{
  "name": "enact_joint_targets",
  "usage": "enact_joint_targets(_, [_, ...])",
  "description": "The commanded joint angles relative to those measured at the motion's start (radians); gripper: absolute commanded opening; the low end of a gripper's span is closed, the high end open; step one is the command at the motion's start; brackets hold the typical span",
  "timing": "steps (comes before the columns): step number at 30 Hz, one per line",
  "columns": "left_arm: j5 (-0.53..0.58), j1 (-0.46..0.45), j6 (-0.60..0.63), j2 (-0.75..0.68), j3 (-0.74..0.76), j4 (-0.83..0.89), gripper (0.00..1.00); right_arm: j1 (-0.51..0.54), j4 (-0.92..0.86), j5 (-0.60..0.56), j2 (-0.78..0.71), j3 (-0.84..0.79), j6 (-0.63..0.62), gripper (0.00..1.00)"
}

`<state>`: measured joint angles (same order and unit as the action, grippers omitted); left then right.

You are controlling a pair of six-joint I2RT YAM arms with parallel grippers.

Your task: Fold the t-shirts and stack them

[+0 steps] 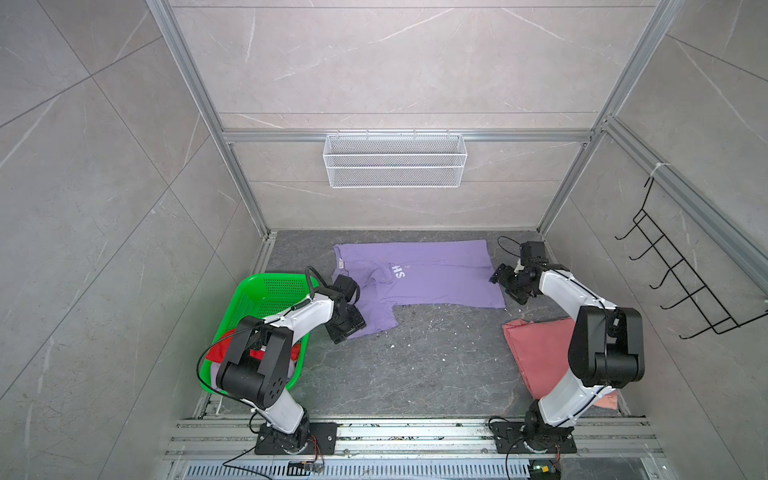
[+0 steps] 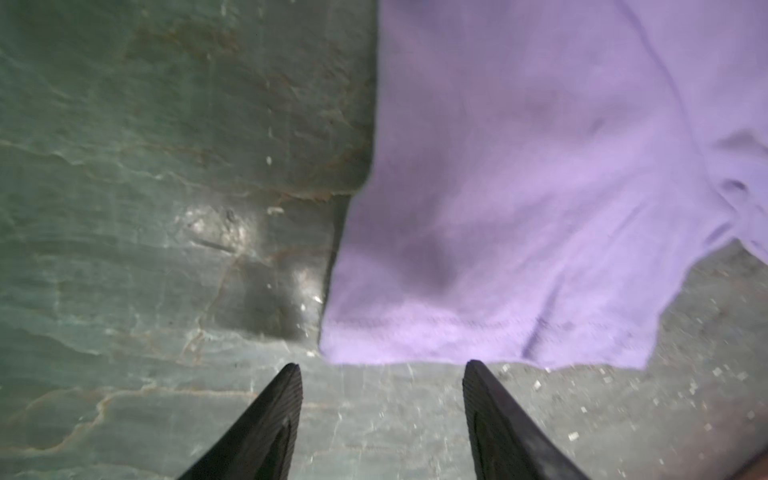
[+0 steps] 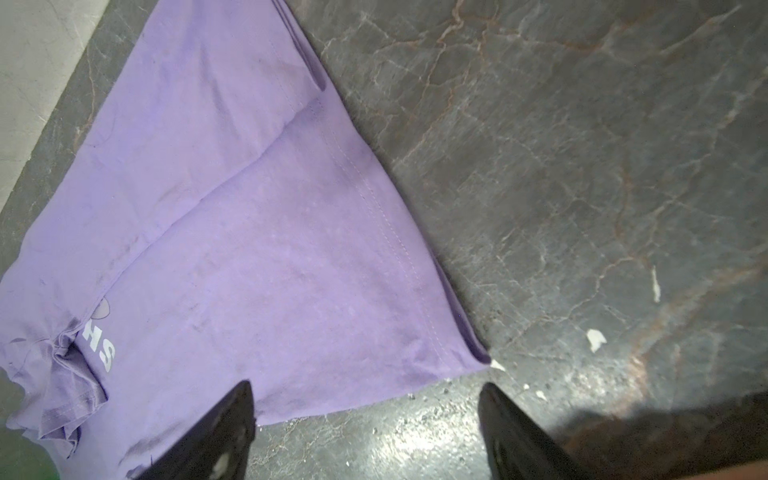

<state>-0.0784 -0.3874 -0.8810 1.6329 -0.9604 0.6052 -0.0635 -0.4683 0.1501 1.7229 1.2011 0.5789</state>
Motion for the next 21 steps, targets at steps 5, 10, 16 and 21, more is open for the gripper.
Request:
enact_joint_targets(5, [0.019, -0.002, -0.039, 0.025, 0.037, -0.069, 0.58, -0.004, 0.001, -0.028, 0.031, -0.026, 0.019, 0.81])
enact_joint_targets(10, [0.007, -0.001, -0.054, 0.034, 0.048, -0.106, 0.38, -0.001, -0.023, -0.076, 0.045, -0.047, 0.023, 0.78])
enact_joint_targets(16, [-0.005, -0.003, -0.055, 0.004, 0.050, -0.118, 0.14, -0.001, -0.022, -0.073, 0.080, -0.060, 0.044, 0.71])
enact_joint_targets(21, [0.013, -0.003, -0.052, -0.045, 0.044, -0.097, 0.04, 0.005, -0.058, -0.114, 0.107, -0.062, 0.088, 0.66])
